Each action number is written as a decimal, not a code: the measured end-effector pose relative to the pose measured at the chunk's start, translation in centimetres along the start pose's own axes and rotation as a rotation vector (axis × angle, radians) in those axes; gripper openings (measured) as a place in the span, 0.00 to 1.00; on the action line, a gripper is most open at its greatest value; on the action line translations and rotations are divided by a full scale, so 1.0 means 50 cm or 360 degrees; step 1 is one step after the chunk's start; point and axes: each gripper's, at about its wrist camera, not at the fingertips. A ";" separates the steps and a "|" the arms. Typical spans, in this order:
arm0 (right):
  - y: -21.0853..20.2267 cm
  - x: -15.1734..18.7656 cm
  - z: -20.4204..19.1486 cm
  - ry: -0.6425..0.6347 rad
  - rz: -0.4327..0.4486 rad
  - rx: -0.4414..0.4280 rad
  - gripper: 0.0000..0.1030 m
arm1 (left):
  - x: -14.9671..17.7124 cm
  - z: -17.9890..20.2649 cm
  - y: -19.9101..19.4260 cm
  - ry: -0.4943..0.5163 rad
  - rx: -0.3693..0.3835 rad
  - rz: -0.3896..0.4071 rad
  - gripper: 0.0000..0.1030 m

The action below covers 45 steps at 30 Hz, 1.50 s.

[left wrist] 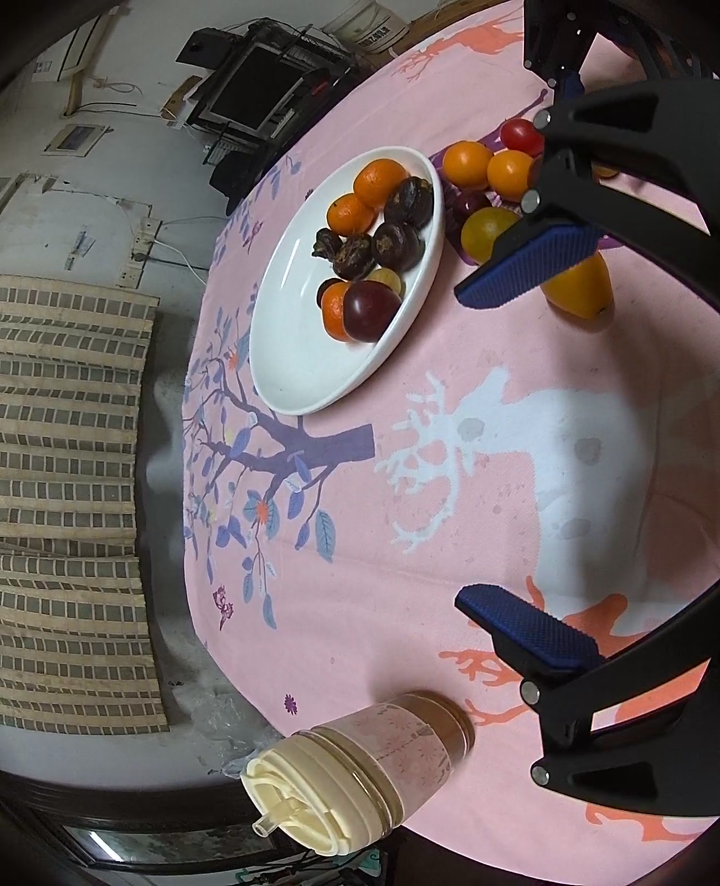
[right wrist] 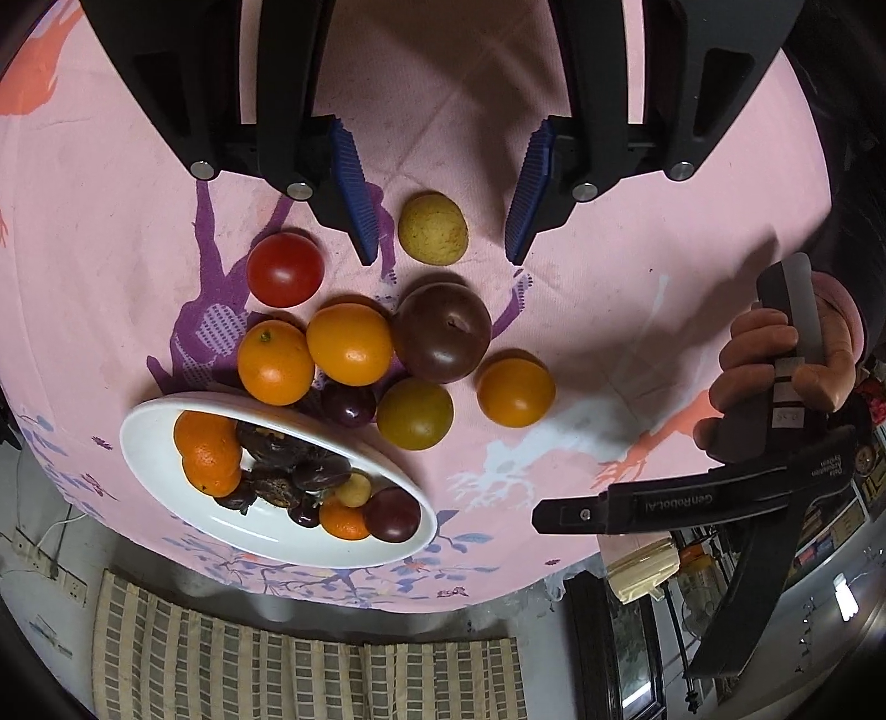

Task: Organize fruits
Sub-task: 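Grasp a yellow fruit with the left gripper while the right grasps a small yellow fruit, then place both yellow fruits on the white plate with both grippers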

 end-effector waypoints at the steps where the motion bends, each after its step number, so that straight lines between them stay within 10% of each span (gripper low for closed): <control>1: 0.001 0.000 0.000 -0.0001 -0.0001 0.0002 0.47 | 0.000 0.000 0.000 0.0000 0.0002 -0.0004 0.95; 15: -0.012 -0.008 0.026 0.0092 0.0037 -0.0024 0.25 | 0.002 -0.004 0.003 0.0002 0.0029 -0.0024 0.95; 20: -0.035 -0.021 0.059 0.0231 0.0109 -0.0078 0.25 | 0.016 0.044 -0.010 0.0289 0.0343 -0.0046 0.94; 25: -0.031 -0.026 0.063 0.0255 0.0100 -0.0071 0.25 | 0.051 0.123 -0.016 0.0610 0.0449 -0.0073 0.59; 45: -0.035 -0.022 0.057 0.0227 0.0110 -0.0048 0.25 | 0.072 0.167 0.032 0.0724 0.0393 -0.0183 0.37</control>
Point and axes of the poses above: each gripper's, at about its wrist camera, not at the fingertips, and y roughly the way its jaws point, z to its right, x to its underside, and after that the axes turned 11 degrees about y, right-handed
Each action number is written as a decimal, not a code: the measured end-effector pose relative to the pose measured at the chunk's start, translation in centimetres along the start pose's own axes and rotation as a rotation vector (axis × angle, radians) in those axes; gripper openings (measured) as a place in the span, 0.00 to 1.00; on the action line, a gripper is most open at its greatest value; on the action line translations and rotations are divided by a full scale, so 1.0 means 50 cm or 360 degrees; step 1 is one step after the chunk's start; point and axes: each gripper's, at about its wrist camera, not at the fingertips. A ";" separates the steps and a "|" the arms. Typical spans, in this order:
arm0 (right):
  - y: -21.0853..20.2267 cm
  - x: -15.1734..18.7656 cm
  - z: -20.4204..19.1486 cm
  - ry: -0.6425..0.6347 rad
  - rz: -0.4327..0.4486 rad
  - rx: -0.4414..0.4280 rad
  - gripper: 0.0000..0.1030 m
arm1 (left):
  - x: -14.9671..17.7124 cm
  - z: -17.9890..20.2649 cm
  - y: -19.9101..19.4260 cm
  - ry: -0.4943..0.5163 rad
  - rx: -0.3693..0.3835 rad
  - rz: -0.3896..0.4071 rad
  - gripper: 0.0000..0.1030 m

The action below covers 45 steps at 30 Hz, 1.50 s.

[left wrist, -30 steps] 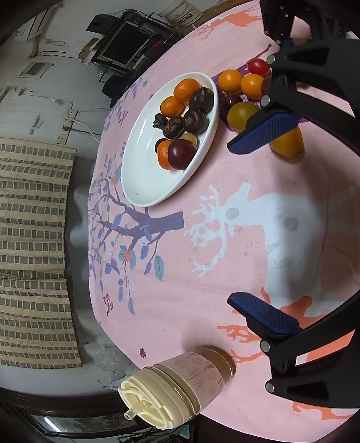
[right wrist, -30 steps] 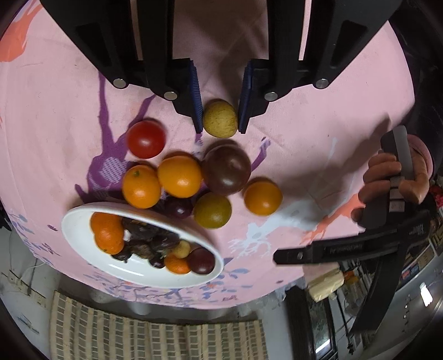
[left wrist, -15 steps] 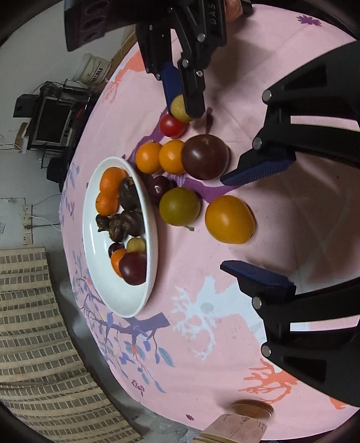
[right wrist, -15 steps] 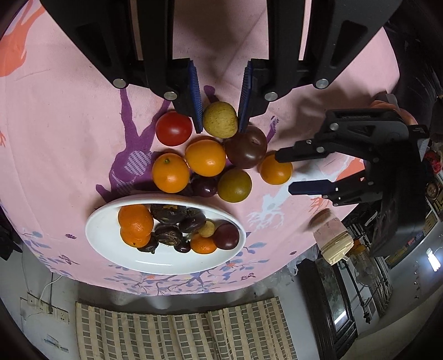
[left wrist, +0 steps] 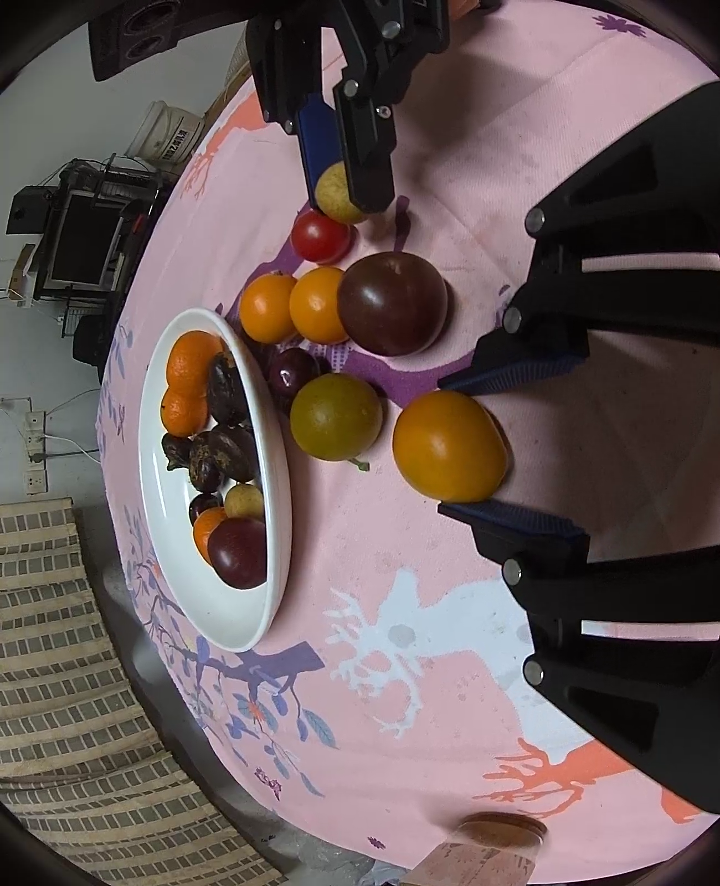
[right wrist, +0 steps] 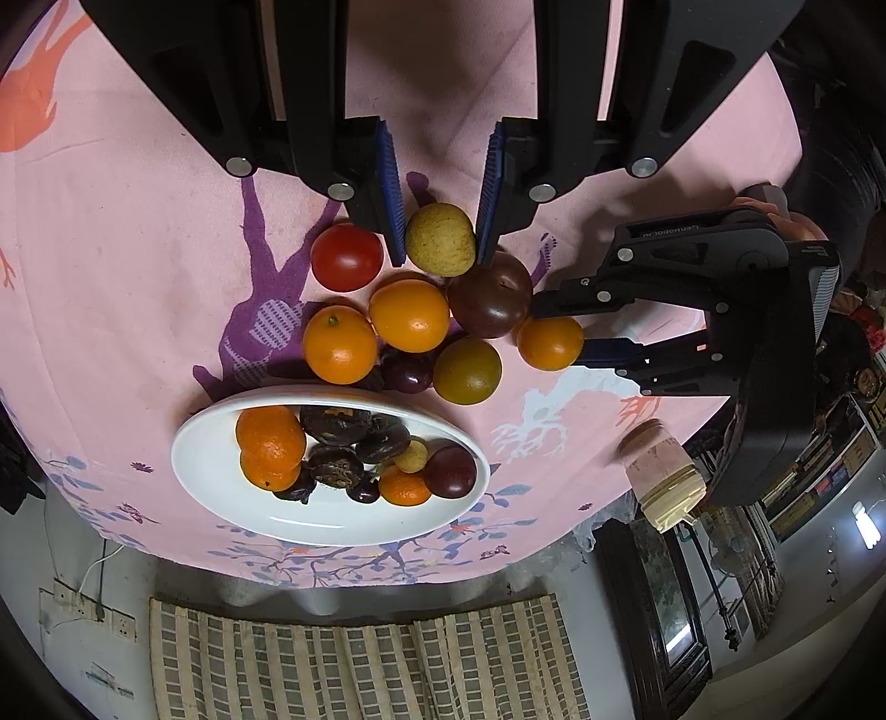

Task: Organize fruits
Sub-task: 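Place both yellow fruits on the white plate with both grippers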

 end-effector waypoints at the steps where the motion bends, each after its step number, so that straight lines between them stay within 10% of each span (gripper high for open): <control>1: 0.001 0.000 0.000 -0.0002 -0.0001 0.0001 0.25 | 0.000 0.001 0.000 0.0004 -0.0004 0.0000 0.37; 11: -0.010 -0.013 0.007 0.0024 0.0067 -0.0027 0.25 | -0.015 -0.028 -0.037 -0.0120 0.0033 0.0094 0.36; 26: 0.056 -0.220 0.114 0.0310 0.0438 0.0156 0.25 | -0.224 -0.144 0.043 -0.0419 -0.0036 0.0225 0.36; 31: 0.055 -0.214 0.123 0.0315 0.0425 0.0190 0.50 | -0.221 -0.154 0.028 -0.0472 -0.0176 0.0273 0.81; 45: 0.024 -0.084 -0.010 0.0003 0.0218 0.0045 0.56 | -0.066 -0.155 -0.065 -0.0571 -0.0421 0.0251 0.95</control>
Point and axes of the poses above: each gripper's, at about its wrist camera, not at the fingertips, and y roughly the way its jaws point, z to its right, x to its underside, and after that the axes turned 11 degrees about y, right-handed
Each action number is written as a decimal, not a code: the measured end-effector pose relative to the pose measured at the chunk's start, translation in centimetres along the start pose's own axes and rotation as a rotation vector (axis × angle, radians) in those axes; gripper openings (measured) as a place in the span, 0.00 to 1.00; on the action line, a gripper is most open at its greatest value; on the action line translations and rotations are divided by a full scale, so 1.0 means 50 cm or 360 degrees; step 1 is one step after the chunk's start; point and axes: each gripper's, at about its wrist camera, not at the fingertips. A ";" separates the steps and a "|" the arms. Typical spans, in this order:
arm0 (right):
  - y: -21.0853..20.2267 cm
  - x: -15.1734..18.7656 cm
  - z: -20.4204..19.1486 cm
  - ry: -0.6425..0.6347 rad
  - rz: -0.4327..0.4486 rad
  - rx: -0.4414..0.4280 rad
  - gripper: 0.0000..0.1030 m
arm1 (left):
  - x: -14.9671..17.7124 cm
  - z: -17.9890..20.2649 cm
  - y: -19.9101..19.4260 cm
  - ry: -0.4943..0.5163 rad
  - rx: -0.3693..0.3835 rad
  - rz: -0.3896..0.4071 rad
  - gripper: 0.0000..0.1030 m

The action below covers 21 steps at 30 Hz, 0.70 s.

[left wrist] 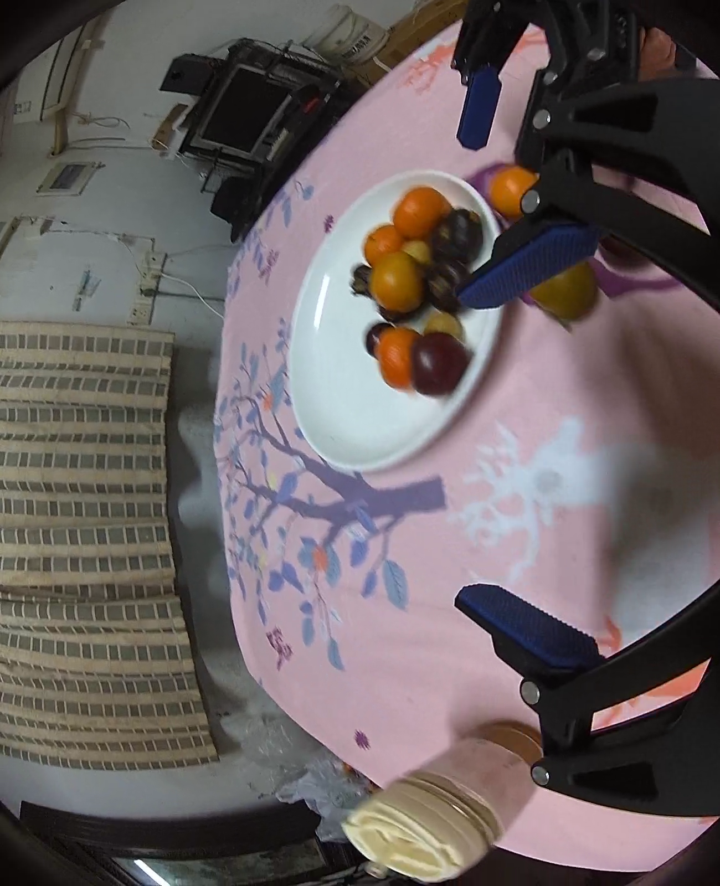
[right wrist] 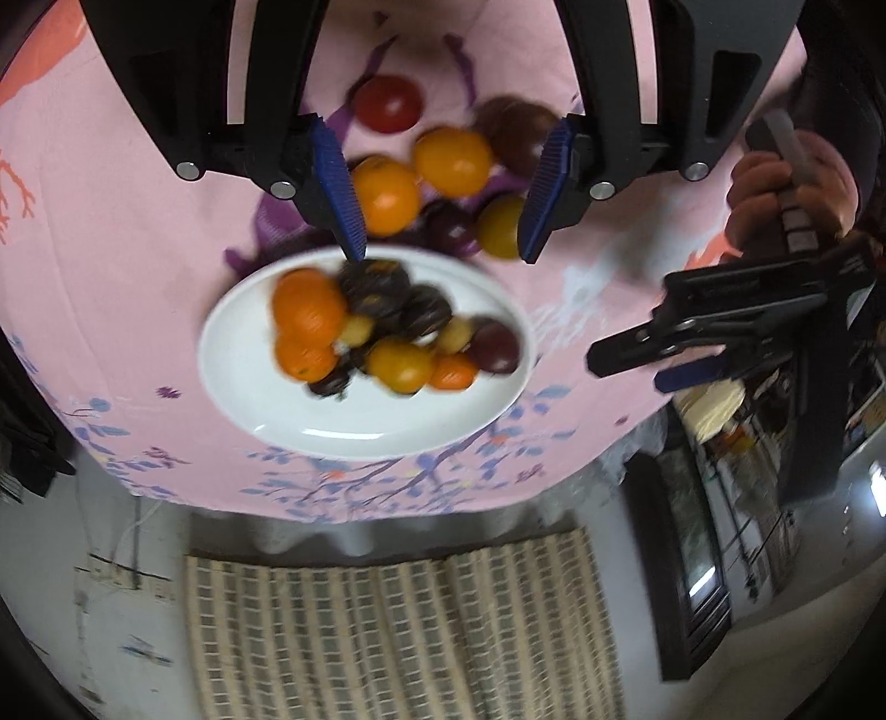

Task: Organize fruits
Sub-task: 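Place both yellow fruits on the white plate with both grippers, then grasp a dark plum with the right gripper while the left grasps a plum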

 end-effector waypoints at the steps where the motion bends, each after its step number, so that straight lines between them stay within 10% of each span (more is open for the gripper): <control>1: 0.001 0.006 -0.010 -0.0026 -0.0018 -0.0001 0.56 | 0.009 -0.003 0.000 -0.0008 -0.0011 -0.0023 0.95; 21: 0.022 0.087 -0.052 -0.0025 -0.0322 -0.0017 0.48 | 0.029 -0.003 -0.017 0.0005 -0.0033 -0.0038 0.95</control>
Point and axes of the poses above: each gripper's, at about its wrist camera, not at the fingertips, and y roughly the way its jaws point, z to its right, x to its underside, and after that the axes turned 11 degrees about y, right-handed
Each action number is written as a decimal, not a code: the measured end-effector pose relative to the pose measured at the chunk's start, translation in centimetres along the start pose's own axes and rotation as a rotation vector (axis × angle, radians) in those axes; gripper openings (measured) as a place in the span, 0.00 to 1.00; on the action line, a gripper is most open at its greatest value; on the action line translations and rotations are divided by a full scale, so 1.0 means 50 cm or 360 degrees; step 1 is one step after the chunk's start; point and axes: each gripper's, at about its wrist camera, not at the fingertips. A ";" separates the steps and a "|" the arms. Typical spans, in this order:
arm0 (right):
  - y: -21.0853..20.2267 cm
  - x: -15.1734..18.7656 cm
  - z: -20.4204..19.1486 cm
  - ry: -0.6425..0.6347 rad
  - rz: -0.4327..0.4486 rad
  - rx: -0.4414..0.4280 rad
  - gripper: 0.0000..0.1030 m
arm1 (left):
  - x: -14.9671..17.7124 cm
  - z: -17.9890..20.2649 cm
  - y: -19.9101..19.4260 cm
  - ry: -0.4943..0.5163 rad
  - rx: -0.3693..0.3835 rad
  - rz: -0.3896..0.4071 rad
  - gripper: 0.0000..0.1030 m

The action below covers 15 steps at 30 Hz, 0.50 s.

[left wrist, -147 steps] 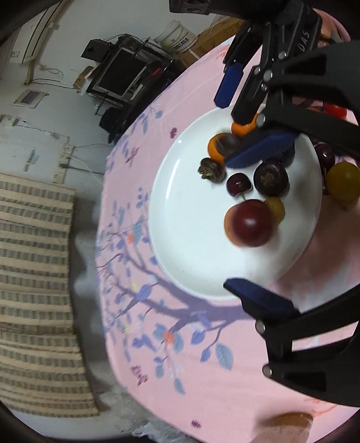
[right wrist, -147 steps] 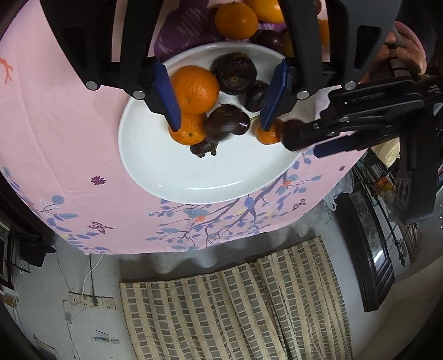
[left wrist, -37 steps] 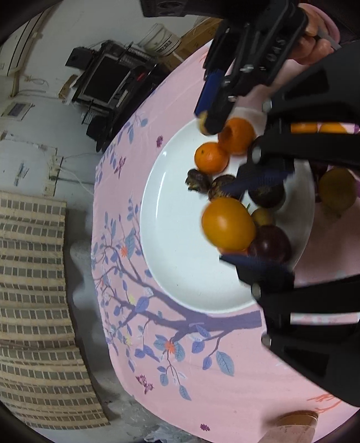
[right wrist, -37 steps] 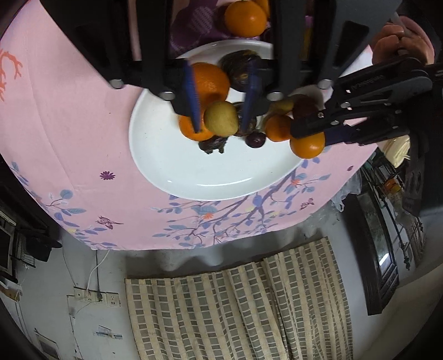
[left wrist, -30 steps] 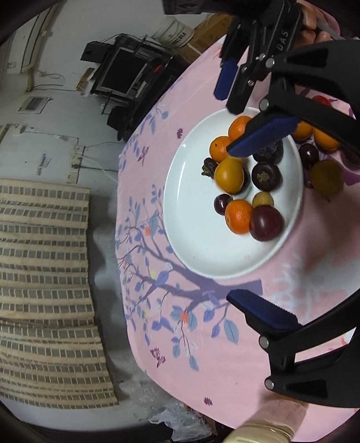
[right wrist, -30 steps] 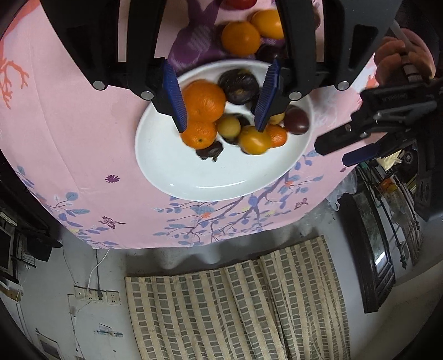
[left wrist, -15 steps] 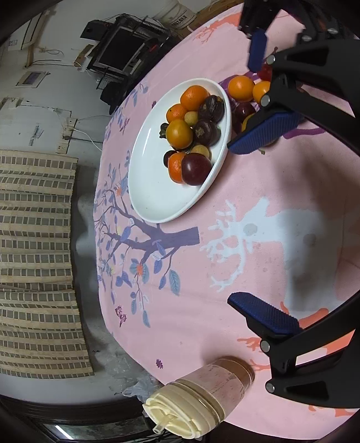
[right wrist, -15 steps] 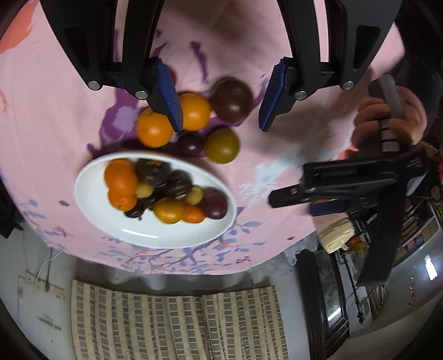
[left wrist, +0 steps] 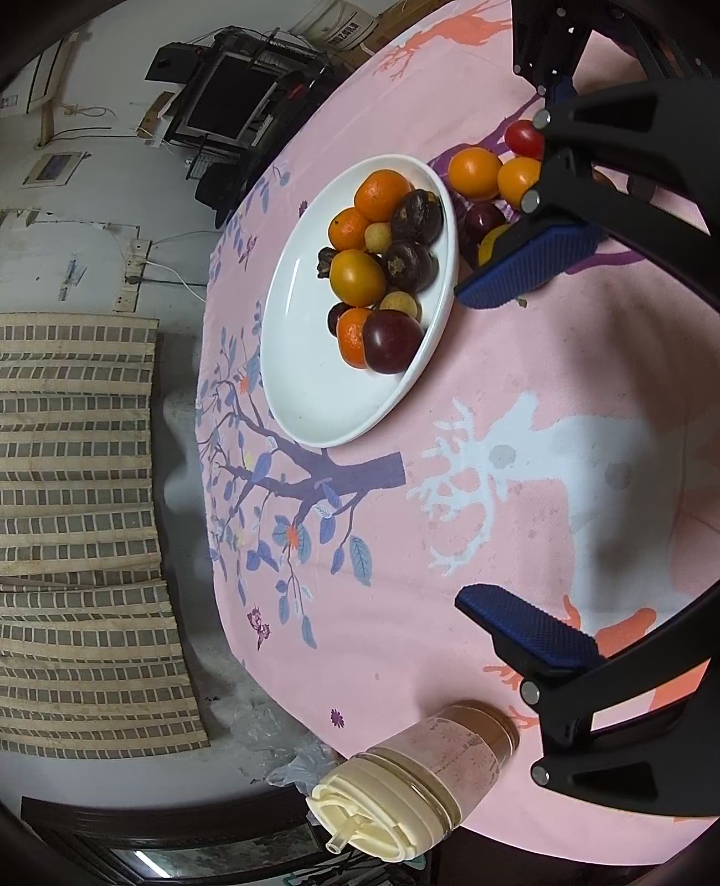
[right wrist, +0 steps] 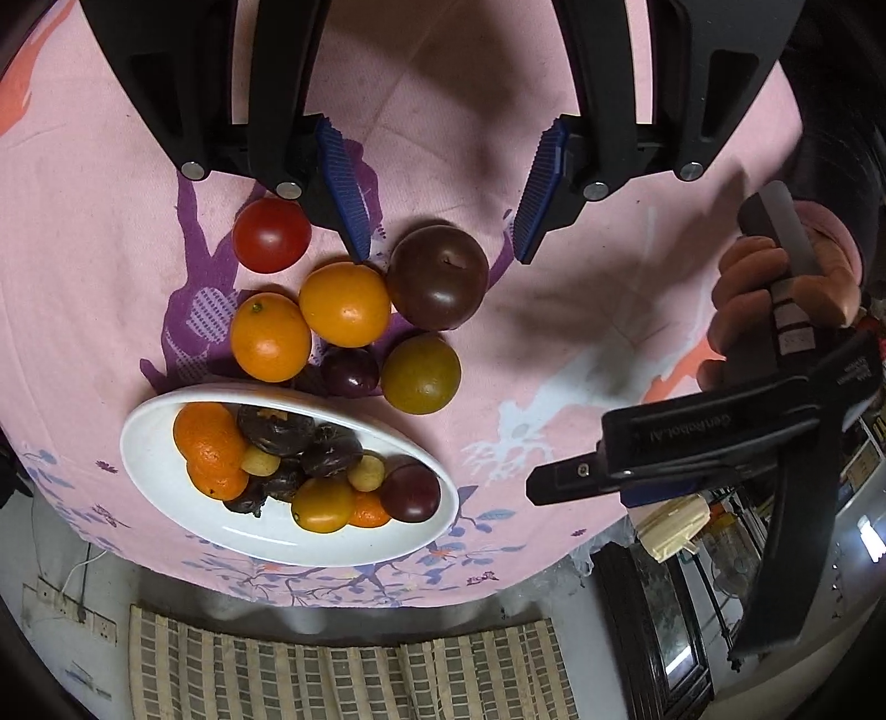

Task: Organize fruits
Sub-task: 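Grasp a dark plum with the right gripper while the left grasps a plum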

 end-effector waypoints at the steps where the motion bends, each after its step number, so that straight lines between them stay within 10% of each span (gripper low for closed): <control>1: 0.004 0.000 0.000 0.0003 -0.0010 0.0000 0.47 | 0.000 0.000 0.000 -0.0002 0.0001 0.0001 0.95; 15: 0.030 -0.021 -0.004 0.0015 0.0022 0.0043 0.38 | -0.001 0.005 -0.006 -0.0006 0.0004 0.0011 0.95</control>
Point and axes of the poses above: each gripper's, at about its wrist camera, not at the fingertips, and y roughly the way its jaws point, z to its right, x to its underside, and after that the axes turned 11 degrees about y, right-handed
